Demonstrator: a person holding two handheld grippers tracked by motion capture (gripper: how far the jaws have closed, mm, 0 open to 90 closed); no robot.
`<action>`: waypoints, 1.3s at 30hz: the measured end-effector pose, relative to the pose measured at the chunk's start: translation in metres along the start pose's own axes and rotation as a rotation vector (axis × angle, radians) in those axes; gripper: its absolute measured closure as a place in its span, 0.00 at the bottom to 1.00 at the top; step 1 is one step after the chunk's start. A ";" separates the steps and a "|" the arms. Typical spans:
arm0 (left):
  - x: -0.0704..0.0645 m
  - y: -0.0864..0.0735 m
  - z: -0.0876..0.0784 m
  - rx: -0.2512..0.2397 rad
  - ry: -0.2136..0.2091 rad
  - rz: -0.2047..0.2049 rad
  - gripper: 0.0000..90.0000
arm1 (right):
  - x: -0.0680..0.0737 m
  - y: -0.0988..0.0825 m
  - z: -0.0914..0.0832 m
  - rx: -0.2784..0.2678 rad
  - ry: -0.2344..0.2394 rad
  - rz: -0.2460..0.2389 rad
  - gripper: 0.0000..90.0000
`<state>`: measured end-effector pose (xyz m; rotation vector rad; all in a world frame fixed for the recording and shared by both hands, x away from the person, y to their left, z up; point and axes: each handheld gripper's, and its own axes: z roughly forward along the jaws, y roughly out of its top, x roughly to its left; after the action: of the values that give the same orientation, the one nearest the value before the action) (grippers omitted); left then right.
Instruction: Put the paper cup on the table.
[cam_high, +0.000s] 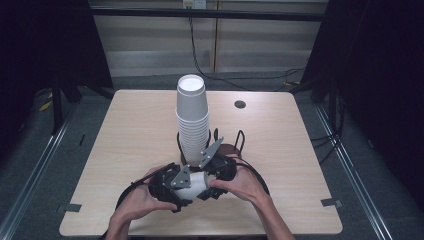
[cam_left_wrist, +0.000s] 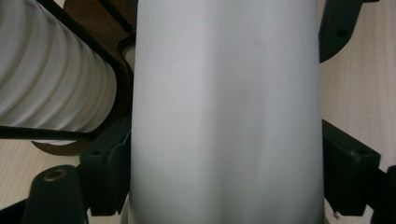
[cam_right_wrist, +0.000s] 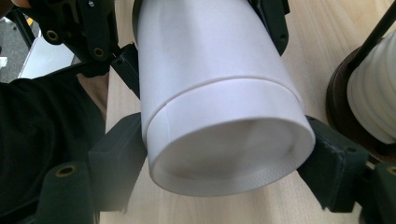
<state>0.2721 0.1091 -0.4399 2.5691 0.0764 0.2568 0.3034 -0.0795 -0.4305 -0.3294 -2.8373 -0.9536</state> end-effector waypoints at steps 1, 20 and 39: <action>0.000 0.000 0.000 0.003 -0.004 -0.002 0.20 | 0.000 0.000 0.000 0.003 0.002 0.002 0.24; -0.007 0.004 -0.001 0.007 0.012 0.025 0.20 | 0.003 0.012 0.006 0.040 0.028 -0.054 0.23; -0.007 -0.002 0.001 -0.058 -0.009 0.036 0.17 | 0.004 0.011 0.004 0.060 0.022 -0.053 0.25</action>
<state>0.2660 0.1093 -0.4432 2.5160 0.0186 0.2568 0.3019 -0.0676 -0.4267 -0.2369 -2.8615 -0.8739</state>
